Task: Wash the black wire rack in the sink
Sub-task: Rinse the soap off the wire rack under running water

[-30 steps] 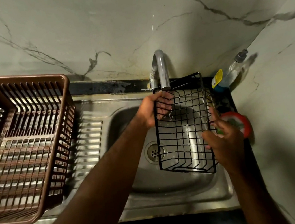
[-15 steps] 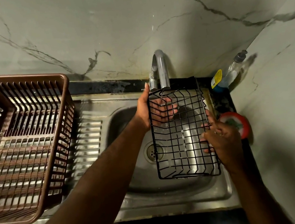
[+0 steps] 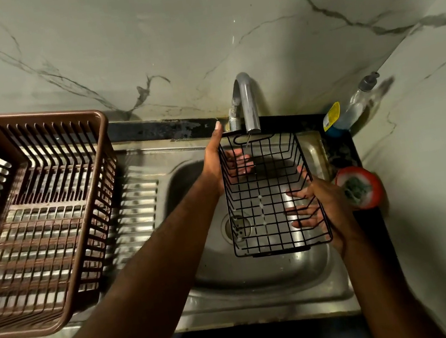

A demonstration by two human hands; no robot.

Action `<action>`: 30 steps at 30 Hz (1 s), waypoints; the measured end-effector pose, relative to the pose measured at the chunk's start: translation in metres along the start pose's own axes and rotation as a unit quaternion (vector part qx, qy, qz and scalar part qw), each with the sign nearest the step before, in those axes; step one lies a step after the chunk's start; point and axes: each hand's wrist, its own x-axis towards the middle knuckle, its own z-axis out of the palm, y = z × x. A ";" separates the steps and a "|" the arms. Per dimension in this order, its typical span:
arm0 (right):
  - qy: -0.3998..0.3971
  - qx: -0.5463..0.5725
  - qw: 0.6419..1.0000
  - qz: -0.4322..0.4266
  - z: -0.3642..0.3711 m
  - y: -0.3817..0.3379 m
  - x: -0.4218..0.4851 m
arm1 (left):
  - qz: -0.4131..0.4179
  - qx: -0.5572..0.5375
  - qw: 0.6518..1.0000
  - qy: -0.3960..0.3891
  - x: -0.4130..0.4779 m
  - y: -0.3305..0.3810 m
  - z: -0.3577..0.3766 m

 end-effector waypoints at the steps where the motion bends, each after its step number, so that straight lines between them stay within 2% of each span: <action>1: -0.005 0.005 1.000 0.005 0.002 0.000 0.001 | 0.003 -0.008 1.000 0.006 0.000 0.000 0.001; 11: -0.036 0.020 0.999 0.028 0.006 0.005 0.012 | 0.015 0.013 1.000 0.024 0.009 0.003 -0.009; 21: -0.047 0.054 0.996 0.050 0.016 0.008 0.021 | 0.033 0.037 0.999 0.009 0.003 0.018 -0.011; 30: -0.056 0.041 0.996 0.051 0.017 0.009 0.019 | -0.006 0.062 0.998 -0.025 0.002 0.016 -0.024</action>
